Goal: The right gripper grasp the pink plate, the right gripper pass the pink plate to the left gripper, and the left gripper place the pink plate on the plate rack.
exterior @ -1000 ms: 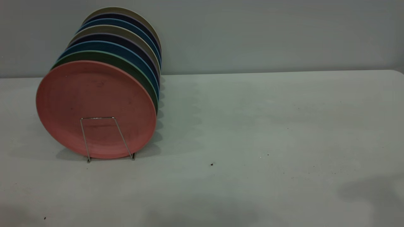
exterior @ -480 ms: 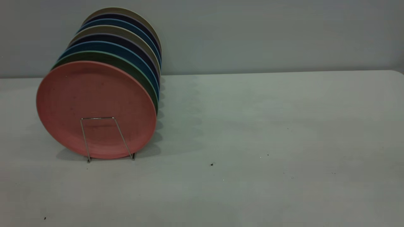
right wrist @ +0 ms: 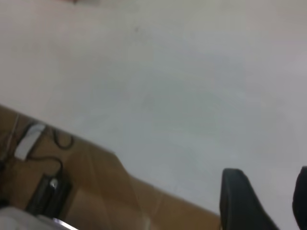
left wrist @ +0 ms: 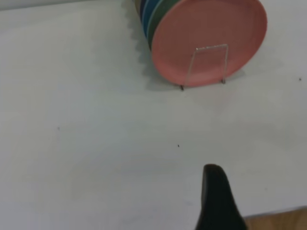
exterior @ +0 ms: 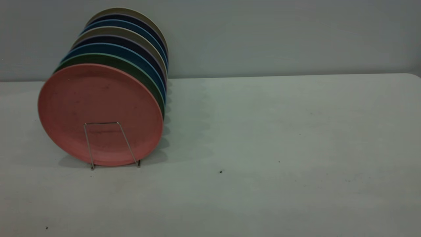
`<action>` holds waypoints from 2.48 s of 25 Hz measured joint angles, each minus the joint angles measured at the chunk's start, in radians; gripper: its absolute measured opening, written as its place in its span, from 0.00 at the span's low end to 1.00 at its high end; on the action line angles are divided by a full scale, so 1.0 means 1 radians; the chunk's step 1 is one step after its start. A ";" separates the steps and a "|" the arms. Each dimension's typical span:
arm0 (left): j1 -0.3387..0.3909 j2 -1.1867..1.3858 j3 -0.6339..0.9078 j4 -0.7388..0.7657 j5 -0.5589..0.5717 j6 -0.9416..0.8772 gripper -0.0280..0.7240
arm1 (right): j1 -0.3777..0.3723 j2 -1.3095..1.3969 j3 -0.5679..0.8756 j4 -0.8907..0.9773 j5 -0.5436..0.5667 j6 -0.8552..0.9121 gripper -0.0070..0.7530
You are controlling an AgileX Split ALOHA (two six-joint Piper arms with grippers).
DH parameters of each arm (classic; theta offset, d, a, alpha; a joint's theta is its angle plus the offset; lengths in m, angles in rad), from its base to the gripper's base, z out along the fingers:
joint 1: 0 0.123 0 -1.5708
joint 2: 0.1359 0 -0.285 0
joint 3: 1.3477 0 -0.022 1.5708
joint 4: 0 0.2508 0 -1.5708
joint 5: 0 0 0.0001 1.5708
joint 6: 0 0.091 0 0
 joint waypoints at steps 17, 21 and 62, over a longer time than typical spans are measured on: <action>0.000 -0.001 0.109 -0.079 -0.034 0.054 0.68 | 0.025 -0.005 0.090 -0.205 -0.099 0.005 0.33; 0.000 -0.001 0.109 -0.083 -0.034 0.054 0.68 | 0.025 -0.005 0.090 -0.205 -0.100 0.005 0.33; 0.043 -0.001 0.109 -0.084 -0.034 0.054 0.68 | -0.200 -0.151 0.090 -0.207 -0.099 0.022 0.33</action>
